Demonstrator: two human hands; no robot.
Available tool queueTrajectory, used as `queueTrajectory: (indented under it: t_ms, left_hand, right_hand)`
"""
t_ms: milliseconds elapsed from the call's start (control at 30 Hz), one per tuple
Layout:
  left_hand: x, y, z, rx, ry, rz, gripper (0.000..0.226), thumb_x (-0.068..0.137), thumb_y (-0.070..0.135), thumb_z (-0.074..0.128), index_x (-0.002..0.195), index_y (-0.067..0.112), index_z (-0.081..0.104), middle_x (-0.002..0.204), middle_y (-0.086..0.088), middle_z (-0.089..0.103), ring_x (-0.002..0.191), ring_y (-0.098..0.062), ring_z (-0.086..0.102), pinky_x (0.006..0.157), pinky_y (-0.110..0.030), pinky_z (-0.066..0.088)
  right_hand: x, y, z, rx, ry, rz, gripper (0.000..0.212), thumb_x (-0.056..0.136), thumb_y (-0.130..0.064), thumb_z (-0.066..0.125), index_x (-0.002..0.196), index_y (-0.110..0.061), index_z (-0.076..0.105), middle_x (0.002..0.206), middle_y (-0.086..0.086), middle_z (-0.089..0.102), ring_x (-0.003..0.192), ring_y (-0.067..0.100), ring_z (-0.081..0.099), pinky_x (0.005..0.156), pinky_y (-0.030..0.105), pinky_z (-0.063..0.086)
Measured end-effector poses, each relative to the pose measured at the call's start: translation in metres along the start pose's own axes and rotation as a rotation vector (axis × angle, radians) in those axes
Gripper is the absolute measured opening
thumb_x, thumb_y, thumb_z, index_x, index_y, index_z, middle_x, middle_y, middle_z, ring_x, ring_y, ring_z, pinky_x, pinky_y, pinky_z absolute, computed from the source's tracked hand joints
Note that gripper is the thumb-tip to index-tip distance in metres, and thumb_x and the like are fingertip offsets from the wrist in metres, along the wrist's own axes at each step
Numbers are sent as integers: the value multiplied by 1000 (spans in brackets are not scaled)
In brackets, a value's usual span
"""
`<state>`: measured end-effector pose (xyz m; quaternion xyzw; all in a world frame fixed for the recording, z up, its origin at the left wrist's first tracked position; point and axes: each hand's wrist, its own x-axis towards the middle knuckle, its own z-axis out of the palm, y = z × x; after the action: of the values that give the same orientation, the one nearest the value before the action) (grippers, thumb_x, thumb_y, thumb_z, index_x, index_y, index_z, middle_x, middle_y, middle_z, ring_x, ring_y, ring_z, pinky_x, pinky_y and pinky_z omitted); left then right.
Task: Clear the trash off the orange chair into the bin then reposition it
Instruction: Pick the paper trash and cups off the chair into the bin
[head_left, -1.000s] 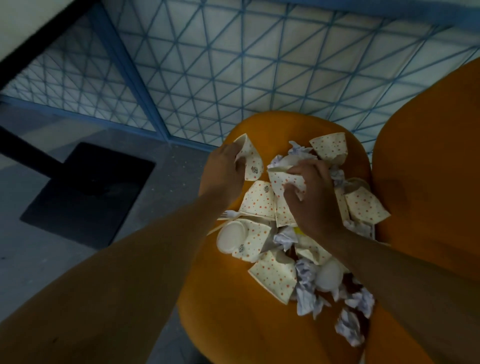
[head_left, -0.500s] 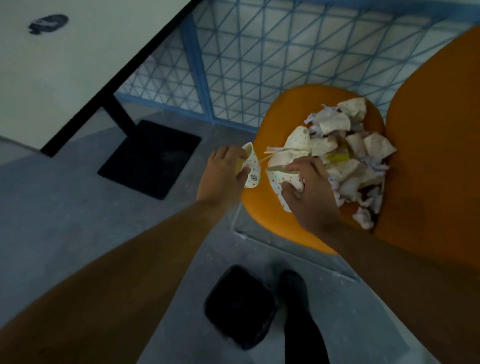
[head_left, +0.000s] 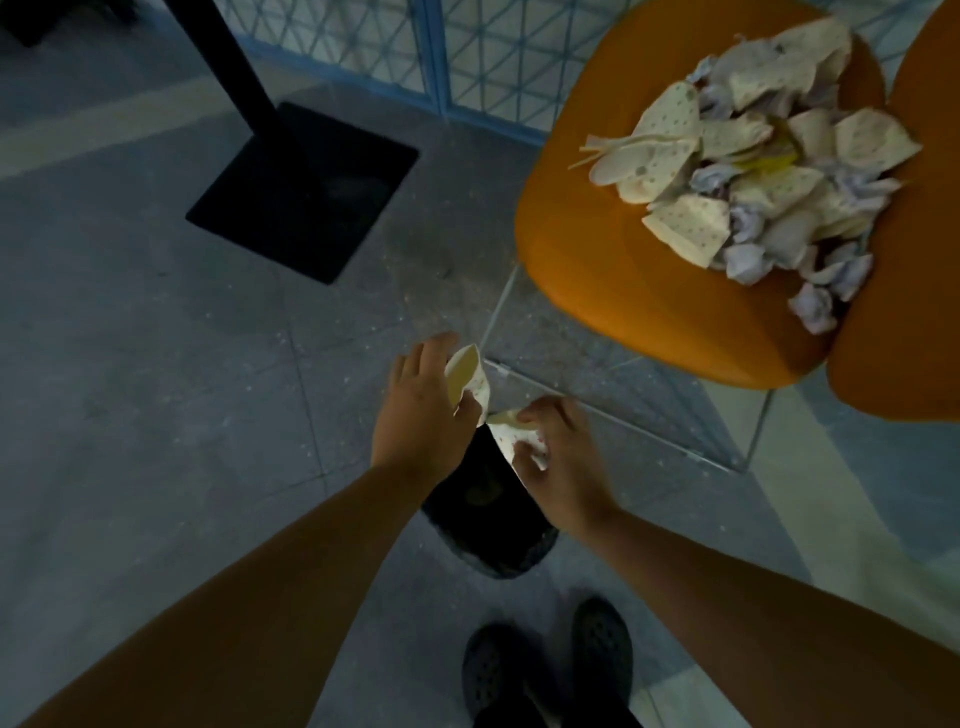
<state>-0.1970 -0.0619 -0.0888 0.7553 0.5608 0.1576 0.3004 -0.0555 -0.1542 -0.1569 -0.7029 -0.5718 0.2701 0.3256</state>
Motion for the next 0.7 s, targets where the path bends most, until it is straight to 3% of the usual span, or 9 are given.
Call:
queueTrajectory:
  t_ms: [133, 233, 367, 533, 700]
  left_hand:
    - [-11, -38, 38, 34, -3, -12, 62, 80, 15, 64, 136, 21, 40, 126, -6, 47, 116, -24, 44, 79, -33, 44]
    - [-15, -60, 63, 8, 3, -9, 61, 79, 17, 64, 135, 24, 41, 124, -4, 46, 114, -23, 45, 77, -31, 42]
    - [-22, -80, 103, 27, -90, -82, 59, 79, 16, 64, 133, 24, 41, 128, -5, 43, 118, -27, 43, 83, -41, 49]
    - [-29, -104, 136, 190, -478, -250, 69, 85, 37, 65, 144, 24, 31, 146, -5, 32, 135, -31, 26, 104, -48, 40]
    - [-21, -86, 118, 100, -381, -201, 50, 92, 23, 57, 139, 16, 41, 140, -10, 39, 130, -30, 35, 103, -43, 40]
  right_hand:
    - [-20, 59, 49, -62, -256, 148, 49, 84, -17, 65, 128, -24, 43, 136, 3, 38, 120, 27, 48, 90, 45, 51]
    - [-24, 88, 65, -89, -401, 223, 68, 87, -27, 65, 144, -26, 28, 153, 2, 23, 138, 25, 32, 105, 45, 42]
    - [-23, 101, 62, -2, -290, 191, 64, 87, -24, 67, 141, -21, 33, 146, 3, 30, 129, 23, 43, 99, 37, 47]
    - [-20, 104, 42, 37, -261, 81, 60, 86, -20, 68, 139, -16, 38, 142, 4, 34, 124, 21, 47, 96, 32, 47]
    - [-14, 89, 26, 16, -264, 75, 56, 87, -21, 67, 136, -17, 40, 144, 1, 33, 122, 15, 46, 95, 30, 47]
